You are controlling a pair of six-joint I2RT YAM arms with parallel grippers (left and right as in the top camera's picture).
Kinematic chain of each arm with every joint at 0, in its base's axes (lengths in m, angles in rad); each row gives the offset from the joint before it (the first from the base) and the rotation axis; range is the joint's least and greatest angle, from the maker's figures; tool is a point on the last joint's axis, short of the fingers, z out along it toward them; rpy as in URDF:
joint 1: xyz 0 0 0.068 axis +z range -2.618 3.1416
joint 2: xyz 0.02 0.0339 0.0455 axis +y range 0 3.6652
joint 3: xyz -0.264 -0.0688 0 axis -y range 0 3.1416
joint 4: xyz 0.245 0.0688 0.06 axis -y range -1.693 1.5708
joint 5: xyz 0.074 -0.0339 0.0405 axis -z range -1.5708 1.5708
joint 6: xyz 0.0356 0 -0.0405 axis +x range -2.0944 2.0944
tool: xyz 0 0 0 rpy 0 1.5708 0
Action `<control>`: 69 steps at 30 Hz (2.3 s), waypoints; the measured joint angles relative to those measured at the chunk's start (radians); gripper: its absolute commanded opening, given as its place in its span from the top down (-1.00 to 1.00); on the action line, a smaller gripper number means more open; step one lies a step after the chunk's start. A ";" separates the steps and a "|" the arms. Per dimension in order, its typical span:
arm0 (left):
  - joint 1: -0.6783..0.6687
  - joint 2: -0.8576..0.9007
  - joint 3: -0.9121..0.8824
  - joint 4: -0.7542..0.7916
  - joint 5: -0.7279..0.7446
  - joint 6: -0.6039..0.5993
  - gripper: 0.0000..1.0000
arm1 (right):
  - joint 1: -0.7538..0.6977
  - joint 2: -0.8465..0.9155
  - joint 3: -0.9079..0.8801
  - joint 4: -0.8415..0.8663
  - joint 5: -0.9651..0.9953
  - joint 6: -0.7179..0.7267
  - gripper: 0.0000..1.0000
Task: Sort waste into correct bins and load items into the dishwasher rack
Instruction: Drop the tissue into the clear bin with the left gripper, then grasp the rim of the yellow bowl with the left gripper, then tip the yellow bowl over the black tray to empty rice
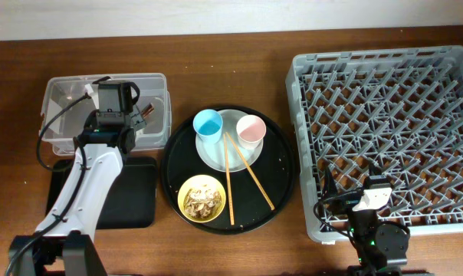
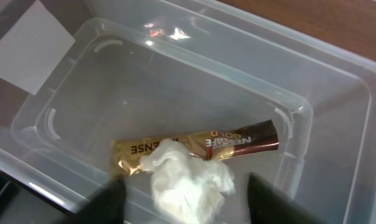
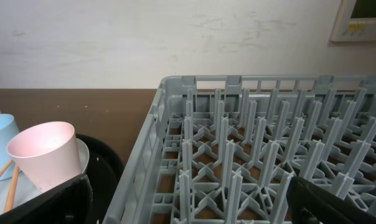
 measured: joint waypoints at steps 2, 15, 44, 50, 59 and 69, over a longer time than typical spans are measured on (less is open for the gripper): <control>0.000 -0.003 0.000 0.002 0.015 0.019 -0.44 | 0.000 0.000 0.000 0.000 0.000 0.000 -0.97; -0.307 -0.312 0.002 -0.566 0.495 0.070 0.33 | 0.000 -0.001 0.000 0.000 0.000 0.000 -0.97; -0.738 0.098 -0.119 -0.371 0.327 -0.170 0.99 | 0.000 -0.001 0.000 0.000 0.000 0.000 -0.97; -0.742 0.086 -0.100 -0.418 0.307 -0.167 1.00 | 0.000 -0.001 0.000 0.000 0.000 0.000 -0.97; -0.545 -0.147 0.010 -0.675 0.330 -0.084 0.99 | 0.000 -0.001 0.000 0.000 0.000 0.000 -0.97; 0.054 -0.220 0.010 -0.687 0.626 0.211 1.00 | 0.000 -0.001 0.000 0.000 0.000 0.000 -0.97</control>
